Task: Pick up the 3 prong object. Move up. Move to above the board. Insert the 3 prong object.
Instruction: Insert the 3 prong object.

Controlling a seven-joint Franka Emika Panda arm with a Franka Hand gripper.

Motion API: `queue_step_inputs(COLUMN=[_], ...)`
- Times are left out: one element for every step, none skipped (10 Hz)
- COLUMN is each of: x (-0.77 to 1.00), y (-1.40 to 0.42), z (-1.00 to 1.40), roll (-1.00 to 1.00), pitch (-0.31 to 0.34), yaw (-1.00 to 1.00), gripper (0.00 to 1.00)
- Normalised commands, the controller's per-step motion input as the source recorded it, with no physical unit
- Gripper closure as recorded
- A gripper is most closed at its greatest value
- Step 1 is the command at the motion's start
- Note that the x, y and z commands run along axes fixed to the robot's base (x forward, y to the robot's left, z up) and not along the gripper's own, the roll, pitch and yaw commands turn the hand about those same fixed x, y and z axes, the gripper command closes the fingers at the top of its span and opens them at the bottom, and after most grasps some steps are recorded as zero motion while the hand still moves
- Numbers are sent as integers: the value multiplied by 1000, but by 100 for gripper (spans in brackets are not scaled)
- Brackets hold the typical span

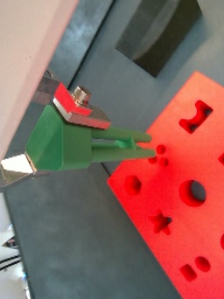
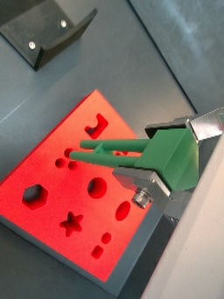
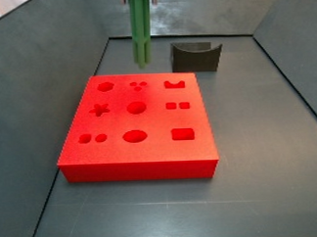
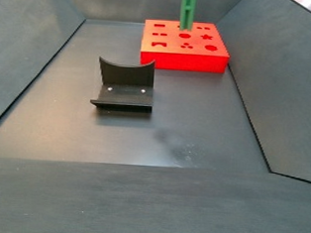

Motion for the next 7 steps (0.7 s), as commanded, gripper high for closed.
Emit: queue_step_inputs(x=[-6,-23,0,0,0,0,0], y=[0,0,3,0,0,0,0], z=[-389,-260,-177,-189,-223,-214,-211], roll=[20,3,0,0,0,0,0], pitch=[-116,-99,-67,-67,-76,-73,-66], yaw=[0,0,0,0,0,0,0], gripper=[100,100,100,100,100,100,100])
